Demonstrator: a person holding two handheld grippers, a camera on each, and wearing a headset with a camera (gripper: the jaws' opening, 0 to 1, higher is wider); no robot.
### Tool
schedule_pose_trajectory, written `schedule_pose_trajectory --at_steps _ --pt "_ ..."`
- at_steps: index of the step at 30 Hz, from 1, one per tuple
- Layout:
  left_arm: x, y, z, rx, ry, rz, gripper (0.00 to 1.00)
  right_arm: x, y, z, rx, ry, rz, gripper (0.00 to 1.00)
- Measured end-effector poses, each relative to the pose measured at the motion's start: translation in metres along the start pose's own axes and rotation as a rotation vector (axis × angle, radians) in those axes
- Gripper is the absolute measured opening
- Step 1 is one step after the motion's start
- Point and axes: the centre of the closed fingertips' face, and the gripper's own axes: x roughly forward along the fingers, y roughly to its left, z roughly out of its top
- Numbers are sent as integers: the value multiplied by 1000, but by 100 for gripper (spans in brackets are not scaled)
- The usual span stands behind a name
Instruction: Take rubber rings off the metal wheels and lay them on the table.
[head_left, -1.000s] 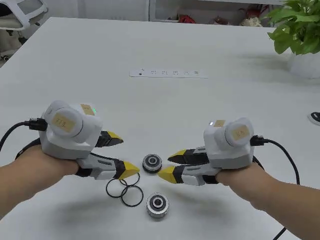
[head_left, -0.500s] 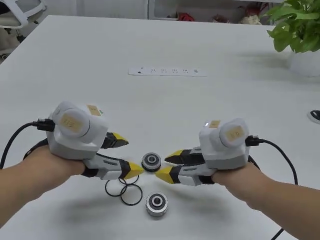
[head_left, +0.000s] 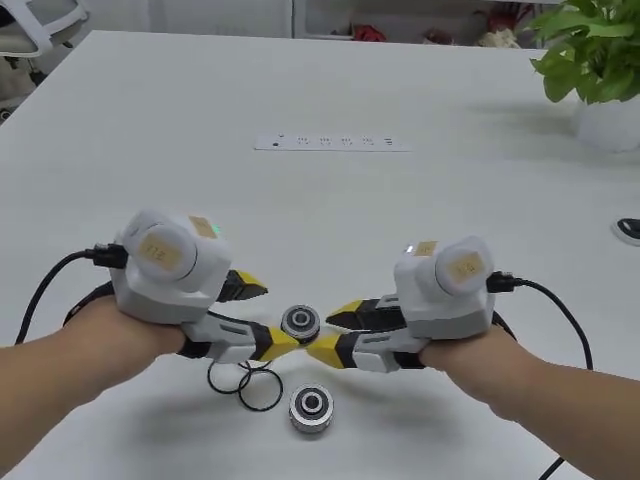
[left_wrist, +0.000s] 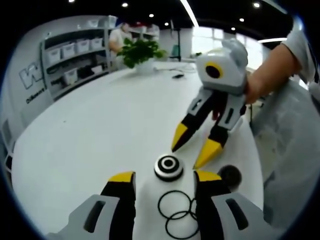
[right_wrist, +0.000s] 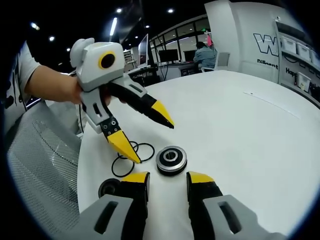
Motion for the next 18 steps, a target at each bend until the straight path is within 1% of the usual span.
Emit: schedule_pose_trajectory --at_steps 4,10,18 --pt "3 0 -2 0 4 -7 42 0 1 0 1 -1 4 26" --pt "7 -1 2 -7 -4 -15 38 1 1 0 3 0 6 27" --pt "15 -2 1 -9 4 -26 30 0 1 -2 4 2 6 26"
